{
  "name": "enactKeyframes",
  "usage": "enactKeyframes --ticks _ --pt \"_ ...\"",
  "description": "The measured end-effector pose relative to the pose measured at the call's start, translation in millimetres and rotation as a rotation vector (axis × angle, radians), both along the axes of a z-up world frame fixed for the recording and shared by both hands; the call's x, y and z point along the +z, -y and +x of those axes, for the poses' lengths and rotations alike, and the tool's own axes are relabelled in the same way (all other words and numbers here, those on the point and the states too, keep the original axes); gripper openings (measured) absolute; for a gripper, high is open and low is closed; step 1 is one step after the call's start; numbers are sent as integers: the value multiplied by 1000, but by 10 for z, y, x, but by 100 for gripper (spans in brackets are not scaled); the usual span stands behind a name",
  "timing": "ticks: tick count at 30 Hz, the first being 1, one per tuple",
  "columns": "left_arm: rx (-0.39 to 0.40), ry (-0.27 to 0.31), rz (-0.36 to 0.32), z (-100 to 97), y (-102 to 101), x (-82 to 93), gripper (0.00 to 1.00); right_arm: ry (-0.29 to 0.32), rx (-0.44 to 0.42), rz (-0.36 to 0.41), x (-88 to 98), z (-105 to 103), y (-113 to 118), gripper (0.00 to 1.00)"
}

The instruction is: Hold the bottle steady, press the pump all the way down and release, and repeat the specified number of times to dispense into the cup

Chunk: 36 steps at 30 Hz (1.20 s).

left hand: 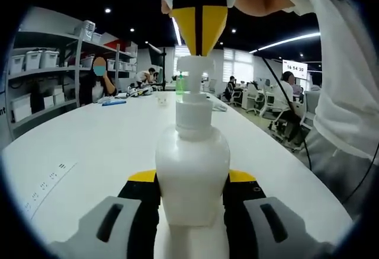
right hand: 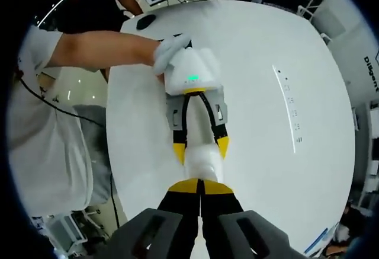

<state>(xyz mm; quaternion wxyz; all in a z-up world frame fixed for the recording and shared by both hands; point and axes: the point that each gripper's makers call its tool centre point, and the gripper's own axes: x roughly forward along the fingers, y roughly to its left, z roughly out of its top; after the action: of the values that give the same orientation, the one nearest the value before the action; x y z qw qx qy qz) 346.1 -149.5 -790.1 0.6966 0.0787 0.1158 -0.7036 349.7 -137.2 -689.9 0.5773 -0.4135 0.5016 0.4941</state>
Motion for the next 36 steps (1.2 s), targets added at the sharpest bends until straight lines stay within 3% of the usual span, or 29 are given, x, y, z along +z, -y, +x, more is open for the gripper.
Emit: enactKeyframes --ticks 4,10,13,21,36 --pt "-2 0 5 -3 -5 -3 40 -5 28 8 13 -83 -1 0" --pt "3 -4 4 -4 -8 -3 40 24 36 1 13 -5 51 0" --pt "2 -2 6 -1 -9 -5 40 -9 10 5 17 -67 51 0" --pt "-1 -4 8 6 -9 -13 40 5 24 2 3 30 77 0" --pt "0 -1 8 7 -2 -23 40 -1 26 -28 -29 -77 55 0"
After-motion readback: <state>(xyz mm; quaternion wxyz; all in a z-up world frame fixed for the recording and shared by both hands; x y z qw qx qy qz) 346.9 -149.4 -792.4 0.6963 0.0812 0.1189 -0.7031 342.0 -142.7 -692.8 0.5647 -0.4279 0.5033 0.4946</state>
